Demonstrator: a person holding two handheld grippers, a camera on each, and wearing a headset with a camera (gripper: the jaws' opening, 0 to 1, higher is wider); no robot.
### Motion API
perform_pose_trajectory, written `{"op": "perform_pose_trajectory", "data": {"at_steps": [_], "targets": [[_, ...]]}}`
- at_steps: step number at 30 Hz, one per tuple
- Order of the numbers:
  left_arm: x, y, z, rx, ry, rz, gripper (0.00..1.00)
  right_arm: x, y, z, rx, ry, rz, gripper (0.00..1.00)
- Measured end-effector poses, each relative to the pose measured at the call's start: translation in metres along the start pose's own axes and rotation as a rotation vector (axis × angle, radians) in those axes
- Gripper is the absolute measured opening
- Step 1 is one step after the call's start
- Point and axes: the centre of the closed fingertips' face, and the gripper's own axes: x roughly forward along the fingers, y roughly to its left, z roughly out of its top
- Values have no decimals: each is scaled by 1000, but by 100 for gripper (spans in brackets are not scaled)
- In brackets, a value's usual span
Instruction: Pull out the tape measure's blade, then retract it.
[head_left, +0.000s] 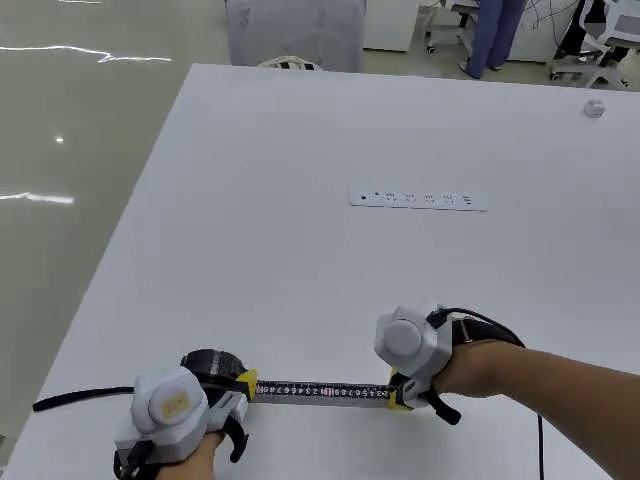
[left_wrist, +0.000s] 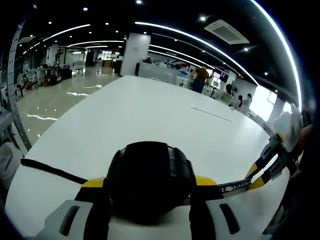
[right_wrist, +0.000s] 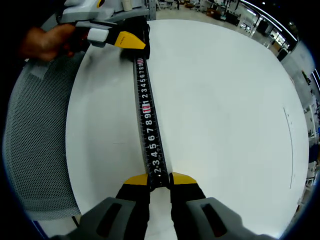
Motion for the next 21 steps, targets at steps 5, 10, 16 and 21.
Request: {"op": "perform_pose_trajectory", "data": {"at_steps": [5, 10, 16, 21], "targets": [[0, 0, 0, 1, 3, -6, 61, 0, 1, 2, -4, 1, 1, 15], [0, 0, 0, 2, 3, -5, 61, 0, 1, 4, -10, 2, 3, 15], [-1, 0, 0, -1, 3, -8, 61, 1, 2, 6, -12, 0, 6, 15], [0, 0, 0, -2, 3, -11, 61, 1, 2, 7, -14, 1, 7, 15]]}}
